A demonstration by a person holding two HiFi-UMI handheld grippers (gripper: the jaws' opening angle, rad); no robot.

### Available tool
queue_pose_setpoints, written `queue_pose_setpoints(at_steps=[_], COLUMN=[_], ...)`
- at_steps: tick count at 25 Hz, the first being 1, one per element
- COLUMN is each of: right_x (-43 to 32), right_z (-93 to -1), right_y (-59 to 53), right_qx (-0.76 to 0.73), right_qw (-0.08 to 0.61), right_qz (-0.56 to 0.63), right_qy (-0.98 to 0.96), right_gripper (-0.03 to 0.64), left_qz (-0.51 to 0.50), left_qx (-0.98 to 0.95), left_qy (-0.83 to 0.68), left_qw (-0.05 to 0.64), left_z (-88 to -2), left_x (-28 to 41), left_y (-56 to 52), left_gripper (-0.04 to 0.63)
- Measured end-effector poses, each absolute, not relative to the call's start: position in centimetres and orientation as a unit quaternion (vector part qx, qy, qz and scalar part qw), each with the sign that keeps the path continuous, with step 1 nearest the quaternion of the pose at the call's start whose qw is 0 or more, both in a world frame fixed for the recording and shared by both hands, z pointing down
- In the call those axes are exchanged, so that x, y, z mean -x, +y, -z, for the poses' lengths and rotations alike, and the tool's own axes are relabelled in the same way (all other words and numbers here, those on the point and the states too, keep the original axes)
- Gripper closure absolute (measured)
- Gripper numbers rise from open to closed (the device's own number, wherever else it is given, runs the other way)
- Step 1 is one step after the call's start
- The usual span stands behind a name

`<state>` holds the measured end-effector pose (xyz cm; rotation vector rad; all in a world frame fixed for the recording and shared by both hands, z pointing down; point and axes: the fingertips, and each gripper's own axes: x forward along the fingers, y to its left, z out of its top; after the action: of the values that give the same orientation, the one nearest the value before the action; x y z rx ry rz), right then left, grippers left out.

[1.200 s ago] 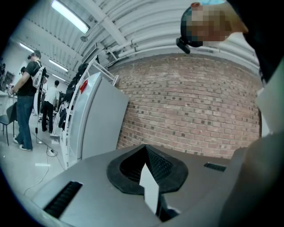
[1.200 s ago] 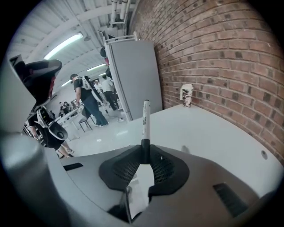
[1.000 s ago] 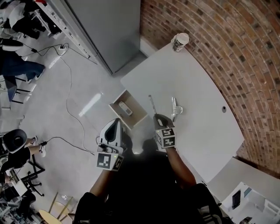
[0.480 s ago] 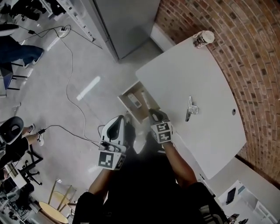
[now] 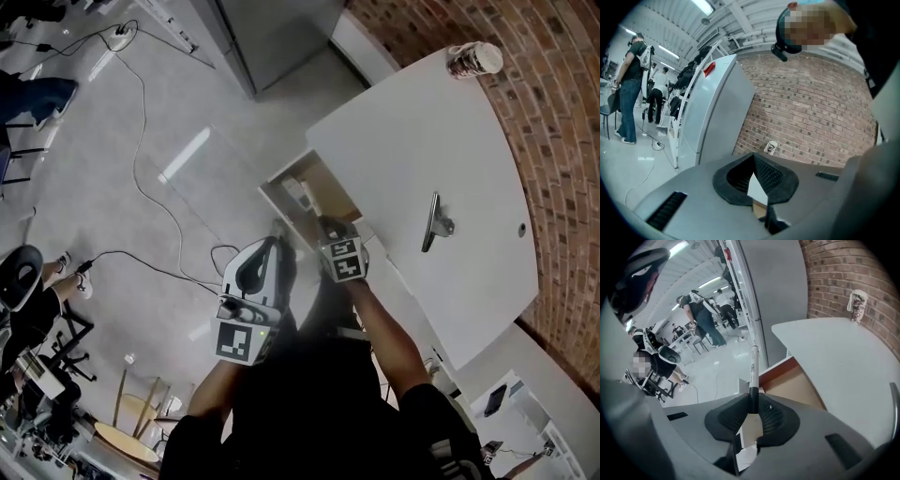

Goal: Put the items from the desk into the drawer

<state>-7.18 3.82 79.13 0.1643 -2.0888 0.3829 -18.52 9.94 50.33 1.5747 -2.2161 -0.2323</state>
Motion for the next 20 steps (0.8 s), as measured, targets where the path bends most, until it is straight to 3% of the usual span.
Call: queue_pose_setpoints(at_steps=[20], right_x=[5.7], right_z=[-99.6], right_y=[3.2], right_qx=[-0.093], right_qw=[0.593], right_qz=[-0.175], right_qy=[-0.780], right_gripper=[0.557], left_qz=[0.062], left_qx=[-0.547], left_qy=[-0.795], left_qw=[0.253], left_z=[-60.1], left_x=[20.3], left_y=[11.2], left_gripper=[0.594])
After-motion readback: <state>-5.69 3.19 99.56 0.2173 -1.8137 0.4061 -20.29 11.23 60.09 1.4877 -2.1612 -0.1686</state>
